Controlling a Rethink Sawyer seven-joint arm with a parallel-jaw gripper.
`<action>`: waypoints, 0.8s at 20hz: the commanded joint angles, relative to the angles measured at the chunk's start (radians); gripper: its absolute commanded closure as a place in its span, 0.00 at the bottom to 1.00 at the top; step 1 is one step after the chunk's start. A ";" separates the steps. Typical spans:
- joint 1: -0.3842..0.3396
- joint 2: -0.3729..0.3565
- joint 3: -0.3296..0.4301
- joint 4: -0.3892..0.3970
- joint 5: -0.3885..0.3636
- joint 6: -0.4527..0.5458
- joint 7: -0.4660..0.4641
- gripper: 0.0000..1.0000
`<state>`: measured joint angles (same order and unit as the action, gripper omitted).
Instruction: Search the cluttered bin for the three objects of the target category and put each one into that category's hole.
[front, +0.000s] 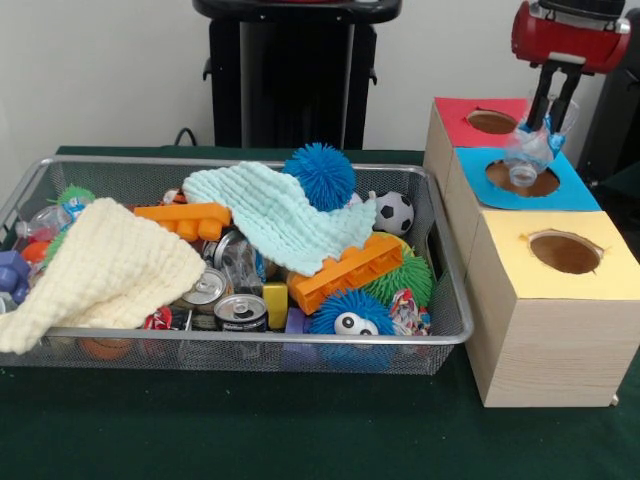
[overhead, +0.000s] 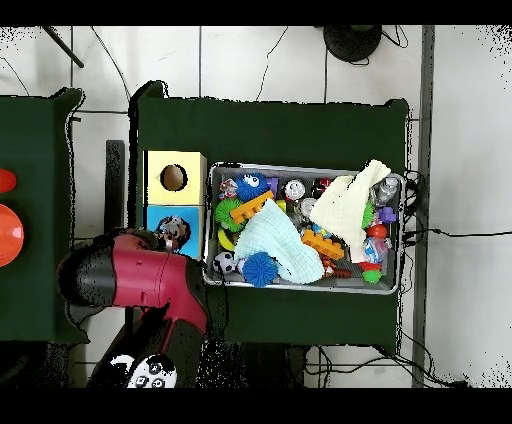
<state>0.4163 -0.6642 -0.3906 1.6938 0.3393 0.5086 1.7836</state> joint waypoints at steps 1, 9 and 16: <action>-0.018 0.038 0.041 -0.019 0.012 0.143 0.241 1.00; -0.019 0.030 0.057 -0.022 0.020 0.167 0.241 0.00; -0.041 0.008 0.093 0.014 0.065 0.148 0.251 0.00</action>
<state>0.4135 -0.6635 -0.3887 1.6938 0.3516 0.5615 1.7840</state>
